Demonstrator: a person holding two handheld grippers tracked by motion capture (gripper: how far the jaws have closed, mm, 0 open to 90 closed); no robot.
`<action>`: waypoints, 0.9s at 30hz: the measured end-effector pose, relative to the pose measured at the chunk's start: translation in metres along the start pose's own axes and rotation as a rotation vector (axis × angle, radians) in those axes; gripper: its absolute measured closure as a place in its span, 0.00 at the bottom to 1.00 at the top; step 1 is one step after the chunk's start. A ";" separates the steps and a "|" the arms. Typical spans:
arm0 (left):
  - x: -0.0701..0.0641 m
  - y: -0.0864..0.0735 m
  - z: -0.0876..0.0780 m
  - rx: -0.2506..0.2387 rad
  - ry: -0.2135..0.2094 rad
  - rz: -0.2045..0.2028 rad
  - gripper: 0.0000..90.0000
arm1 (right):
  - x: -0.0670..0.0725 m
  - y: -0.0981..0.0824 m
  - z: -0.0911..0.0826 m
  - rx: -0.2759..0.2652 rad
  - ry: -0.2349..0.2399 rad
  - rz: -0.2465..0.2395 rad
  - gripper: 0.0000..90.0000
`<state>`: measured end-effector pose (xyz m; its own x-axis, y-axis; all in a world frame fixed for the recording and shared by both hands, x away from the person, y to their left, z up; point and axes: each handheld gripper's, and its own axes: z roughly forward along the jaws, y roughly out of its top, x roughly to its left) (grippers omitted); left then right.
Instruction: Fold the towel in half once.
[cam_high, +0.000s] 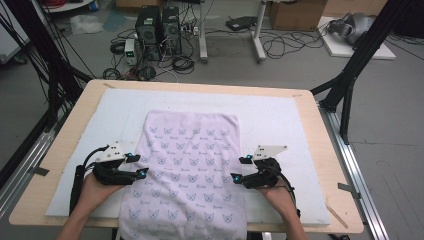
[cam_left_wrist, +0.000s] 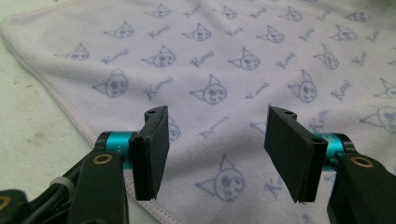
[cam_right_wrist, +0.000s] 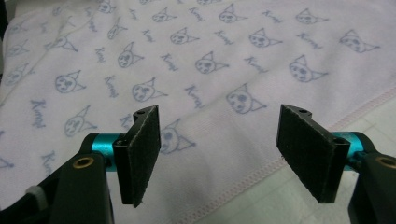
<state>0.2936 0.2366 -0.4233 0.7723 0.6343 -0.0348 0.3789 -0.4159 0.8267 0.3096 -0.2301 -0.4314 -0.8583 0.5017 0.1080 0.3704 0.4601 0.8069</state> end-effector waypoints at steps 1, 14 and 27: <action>0.002 0.001 -0.001 0.000 -0.003 -0.003 0.45 | -0.002 0.001 0.000 -0.003 0.002 0.005 0.34; 0.045 0.034 0.018 0.039 -0.018 -0.022 0.50 | -0.042 0.037 0.006 0.022 -0.011 -0.008 0.36; 0.096 0.084 0.038 0.040 0.062 -0.054 0.61 | -0.099 0.081 0.014 0.066 -0.073 0.012 0.41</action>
<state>0.4192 0.2378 -0.3783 0.7175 0.6952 -0.0426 0.4403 -0.4053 0.8012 0.4295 -0.2323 -0.3844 -0.8263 0.5585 0.0733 0.4055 0.4995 0.7655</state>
